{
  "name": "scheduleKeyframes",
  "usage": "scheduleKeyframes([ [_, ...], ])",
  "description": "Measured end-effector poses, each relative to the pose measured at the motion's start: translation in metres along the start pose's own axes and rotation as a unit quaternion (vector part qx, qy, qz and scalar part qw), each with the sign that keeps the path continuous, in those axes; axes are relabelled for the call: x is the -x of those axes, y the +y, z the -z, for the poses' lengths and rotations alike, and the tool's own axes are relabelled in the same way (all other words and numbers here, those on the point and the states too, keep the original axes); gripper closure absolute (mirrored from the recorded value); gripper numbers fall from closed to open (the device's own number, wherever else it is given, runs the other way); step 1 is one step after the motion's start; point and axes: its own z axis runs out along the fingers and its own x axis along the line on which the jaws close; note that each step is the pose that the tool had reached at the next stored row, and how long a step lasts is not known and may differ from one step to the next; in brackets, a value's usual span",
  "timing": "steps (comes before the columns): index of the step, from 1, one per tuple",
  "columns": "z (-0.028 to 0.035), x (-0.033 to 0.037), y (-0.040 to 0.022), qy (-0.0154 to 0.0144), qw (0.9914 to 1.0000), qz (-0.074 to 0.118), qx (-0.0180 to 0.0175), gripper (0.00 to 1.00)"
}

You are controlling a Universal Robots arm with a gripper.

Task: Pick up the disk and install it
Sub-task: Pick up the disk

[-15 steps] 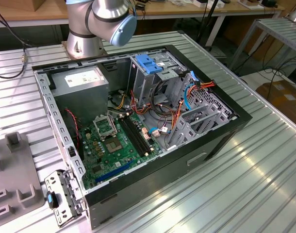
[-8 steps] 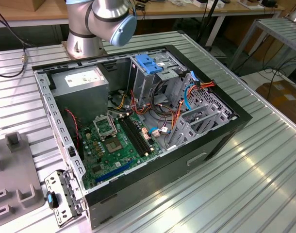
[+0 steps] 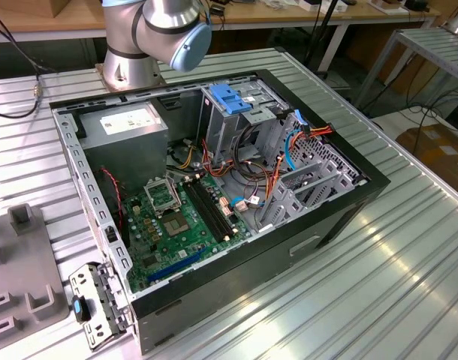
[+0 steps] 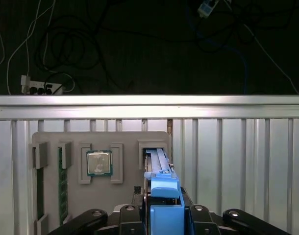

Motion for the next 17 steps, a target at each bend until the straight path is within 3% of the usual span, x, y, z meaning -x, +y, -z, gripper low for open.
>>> scheduleKeyframes([
  [17,0.0187,0.0005,-0.0003,-0.0045,0.99999,0.000,0.0000,0.63],
])
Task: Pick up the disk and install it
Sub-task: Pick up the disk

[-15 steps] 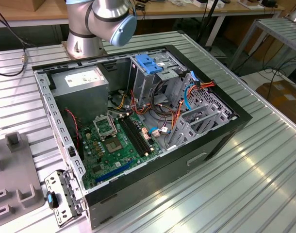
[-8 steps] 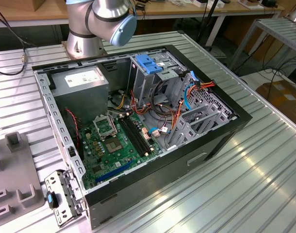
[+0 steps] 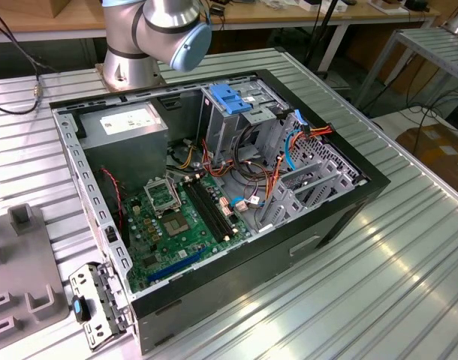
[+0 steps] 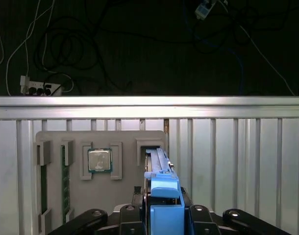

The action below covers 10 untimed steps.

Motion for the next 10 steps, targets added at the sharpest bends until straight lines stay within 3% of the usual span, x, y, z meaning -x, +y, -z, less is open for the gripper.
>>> scheduleKeyframes([
  [10,0.0090,0.0003,-0.0002,-0.0006,1.00000,0.000,0.0000,0.63],
])
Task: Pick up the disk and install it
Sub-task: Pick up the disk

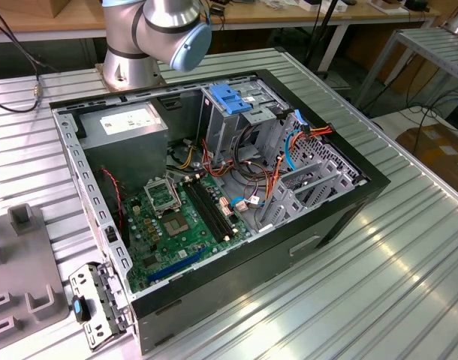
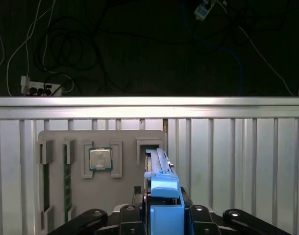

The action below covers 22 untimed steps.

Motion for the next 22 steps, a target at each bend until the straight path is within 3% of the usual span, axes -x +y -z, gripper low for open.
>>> scheduleKeyframes([
  [22,0.0280,0.0011,-0.0005,-0.0004,1.00000,0.000,0.0000,0.63],
])
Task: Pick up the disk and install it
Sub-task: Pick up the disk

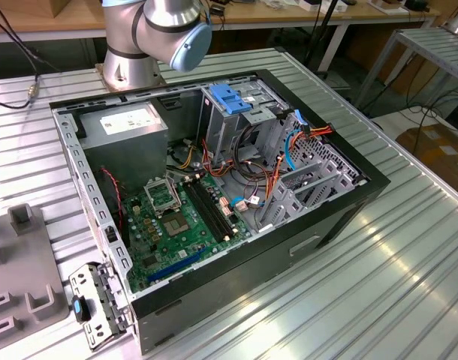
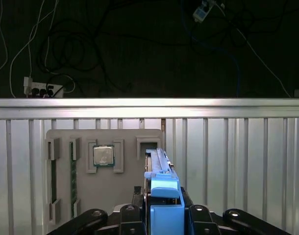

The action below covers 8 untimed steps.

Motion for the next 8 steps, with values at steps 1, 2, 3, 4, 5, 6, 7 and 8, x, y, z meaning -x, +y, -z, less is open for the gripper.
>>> scheduleKeyframes([
  [1,0.0010,0.0000,0.0000,0.0000,1.00000,0.000,-0.0001,0.63],
  [2,0.0023,0.0001,0.0000,0.0000,1.00000,0.000,0.0000,0.63],
  [3,0.0035,0.0001,-0.0001,0.0000,1.00000,0.000,0.0000,0.63],
  [4,0.0051,0.0002,-0.0001,0.0000,1.00000,0.000,0.0000,0.63],
  [5,0.0063,0.0002,-0.0001,0.0000,1.00000,0.000,0.0000,0.63],
  [6,0.0080,0.0003,-0.0001,0.0000,1.00000,0.000,0.0000,0.63],
  [7,0.0092,0.0003,-0.0002,0.0000,1.00000,0.000,0.0000,0.63],
  [8,0.0107,0.0004,-0.0002,0.0000,1.00000,0.000,0.0000,0.63],
])
